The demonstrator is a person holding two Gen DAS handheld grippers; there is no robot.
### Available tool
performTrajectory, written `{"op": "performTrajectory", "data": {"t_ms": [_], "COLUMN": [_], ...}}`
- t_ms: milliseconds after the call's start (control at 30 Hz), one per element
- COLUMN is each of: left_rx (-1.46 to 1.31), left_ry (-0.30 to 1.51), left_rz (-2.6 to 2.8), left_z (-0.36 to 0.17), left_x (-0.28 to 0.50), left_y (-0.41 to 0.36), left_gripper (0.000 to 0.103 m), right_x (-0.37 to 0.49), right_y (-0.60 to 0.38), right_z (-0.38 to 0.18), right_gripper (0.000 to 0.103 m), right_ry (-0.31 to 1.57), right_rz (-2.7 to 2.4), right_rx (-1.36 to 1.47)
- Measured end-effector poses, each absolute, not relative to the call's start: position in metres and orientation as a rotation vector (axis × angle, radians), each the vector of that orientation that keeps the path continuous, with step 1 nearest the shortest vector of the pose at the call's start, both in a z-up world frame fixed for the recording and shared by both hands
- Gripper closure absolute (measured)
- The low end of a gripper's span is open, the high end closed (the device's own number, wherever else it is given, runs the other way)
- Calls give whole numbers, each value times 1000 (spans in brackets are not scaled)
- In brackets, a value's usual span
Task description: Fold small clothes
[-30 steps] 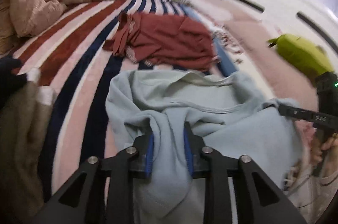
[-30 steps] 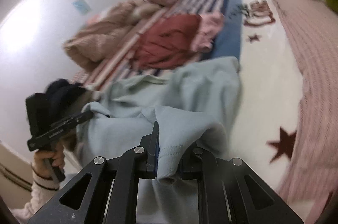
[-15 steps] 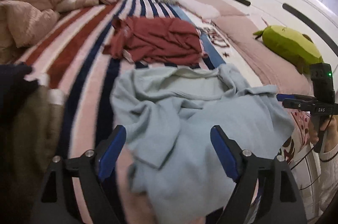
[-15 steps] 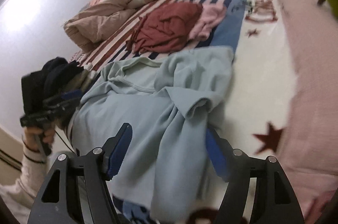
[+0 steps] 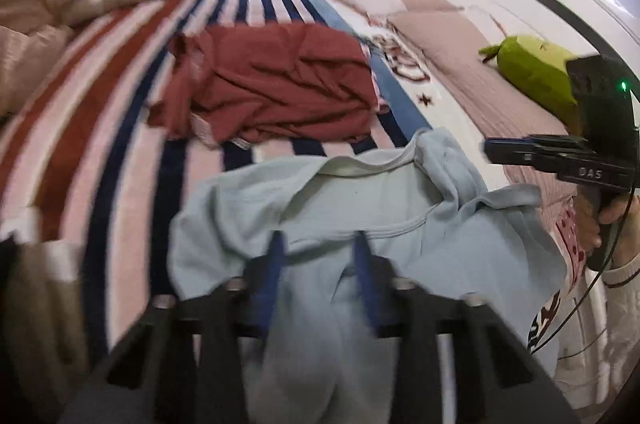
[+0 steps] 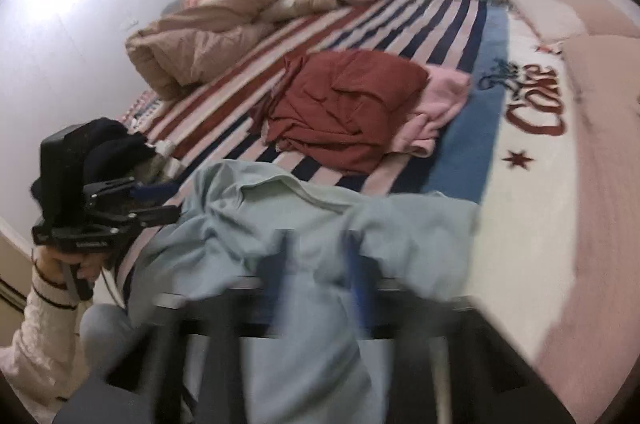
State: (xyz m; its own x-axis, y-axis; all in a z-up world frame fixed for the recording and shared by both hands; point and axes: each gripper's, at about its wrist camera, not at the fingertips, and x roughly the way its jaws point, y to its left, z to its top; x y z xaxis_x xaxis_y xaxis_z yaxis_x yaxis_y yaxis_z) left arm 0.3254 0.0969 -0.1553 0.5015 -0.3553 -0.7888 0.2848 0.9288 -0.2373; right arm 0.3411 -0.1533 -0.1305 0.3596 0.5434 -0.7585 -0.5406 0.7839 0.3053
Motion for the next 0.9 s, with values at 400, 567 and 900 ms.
{"op": "performTrajectory", "data": {"t_ms": [400, 567, 900], "left_rx": [17, 41, 4], "left_ry": [1049, 1041, 932], "left_rz": [-369, -320, -238], "left_z": [-200, -203, -180], "left_x": [385, 412, 425], "left_y": [82, 86, 104], "left_gripper": [93, 94, 50], "right_x": [403, 421, 412], "right_y": [-147, -155, -173], "right_z": [-210, -204, -181], "right_gripper": [103, 103, 75], "right_ry": [1171, 1126, 1048], "right_rz": [597, 538, 506], "right_rx": [-46, -54, -42]}}
